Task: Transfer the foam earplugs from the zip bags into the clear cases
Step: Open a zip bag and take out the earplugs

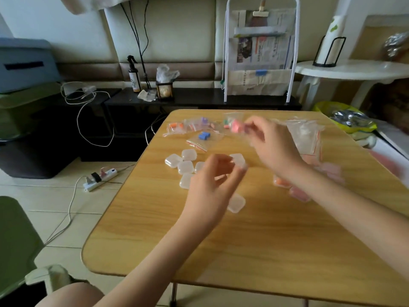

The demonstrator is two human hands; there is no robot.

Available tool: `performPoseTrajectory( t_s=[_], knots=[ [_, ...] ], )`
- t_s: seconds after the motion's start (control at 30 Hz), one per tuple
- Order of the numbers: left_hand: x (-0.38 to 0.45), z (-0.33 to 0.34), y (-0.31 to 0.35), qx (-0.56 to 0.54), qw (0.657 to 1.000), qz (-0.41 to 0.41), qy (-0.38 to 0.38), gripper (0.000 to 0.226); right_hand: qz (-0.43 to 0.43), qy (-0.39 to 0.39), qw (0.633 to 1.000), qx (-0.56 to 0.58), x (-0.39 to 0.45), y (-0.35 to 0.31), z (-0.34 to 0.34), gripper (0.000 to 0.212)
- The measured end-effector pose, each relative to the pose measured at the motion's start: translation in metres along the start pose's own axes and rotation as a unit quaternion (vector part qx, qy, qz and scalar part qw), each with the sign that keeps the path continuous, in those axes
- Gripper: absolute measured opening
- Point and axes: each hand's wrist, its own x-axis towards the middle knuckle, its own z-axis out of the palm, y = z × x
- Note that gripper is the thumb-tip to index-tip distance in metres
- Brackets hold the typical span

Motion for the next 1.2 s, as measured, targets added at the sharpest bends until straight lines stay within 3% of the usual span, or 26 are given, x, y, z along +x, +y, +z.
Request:
performPoseTrajectory(
  t_s=[0.1, 0.2, 0.33, 0.4, 0.47, 0.53, 0.67, 0.77, 0.83, 0.9, 1.03, 1.2],
  knots=[
    [0.001, -0.003, 0.005, -0.171, 0.98, -0.104, -0.011, 0.049, -0.135, -0.016, 0.988, -0.067, -0.056, -0.014, -0.024, 0.019],
    [-0.005, 0.001, 0.012, -0.238, 0.964, -0.119, -0.02, 0.028, -0.148, -0.064, 0.986, -0.035, -0.083, -0.014, -0.03, 0.03],
    [-0.001, 0.009, 0.018, -0.259, 0.95, -0.175, -0.001, 0.015, 0.042, -0.087, 0.981, 0.165, -0.084, -0.015, -0.044, 0.034],
    [0.0, 0.009, 0.024, -0.277, 0.943, -0.183, -0.036, 0.024, 0.176, -0.105, 0.946, 0.253, -0.077, -0.015, -0.053, 0.032],
    [0.0, 0.011, 0.029, -0.271, 0.945, -0.171, -0.07, 0.021, 0.283, -0.128, 0.877, 0.366, -0.074, -0.013, -0.06, 0.025],
    [0.001, 0.014, 0.026, -0.253, 0.951, -0.164, -0.059, 0.013, 0.314, -0.122, 0.853, 0.397, -0.073, -0.011, -0.063, 0.017],
    [0.004, 0.015, 0.018, -0.214, 0.965, -0.148, 0.009, 0.008, 0.348, -0.085, 0.856, 0.372, -0.07, 0.0, -0.067, 0.012],
    [0.003, 0.017, 0.012, -0.051, 0.992, -0.074, 0.085, 0.024, 0.37, -0.057, 0.847, 0.378, -0.068, 0.002, -0.069, 0.008],
    [0.001, 0.018, 0.015, 0.004, 0.991, -0.017, 0.13, 0.026, 0.379, -0.052, 0.839, 0.388, -0.069, 0.001, -0.069, 0.008],
    [-0.003, 0.022, 0.019, -0.045, 0.996, 0.018, 0.081, 0.021, 0.371, -0.055, 0.84, 0.391, -0.071, -0.001, -0.066, 0.009],
    [-0.011, 0.033, 0.03, -0.132, 0.99, -0.02, -0.052, 0.036, 0.301, -0.103, 0.878, 0.358, -0.082, -0.012, -0.06, 0.012],
    [-0.009, 0.035, 0.034, -0.166, 0.982, -0.057, -0.075, 0.03, 0.213, -0.168, 0.924, 0.269, -0.088, -0.017, -0.062, 0.02]
  ],
)
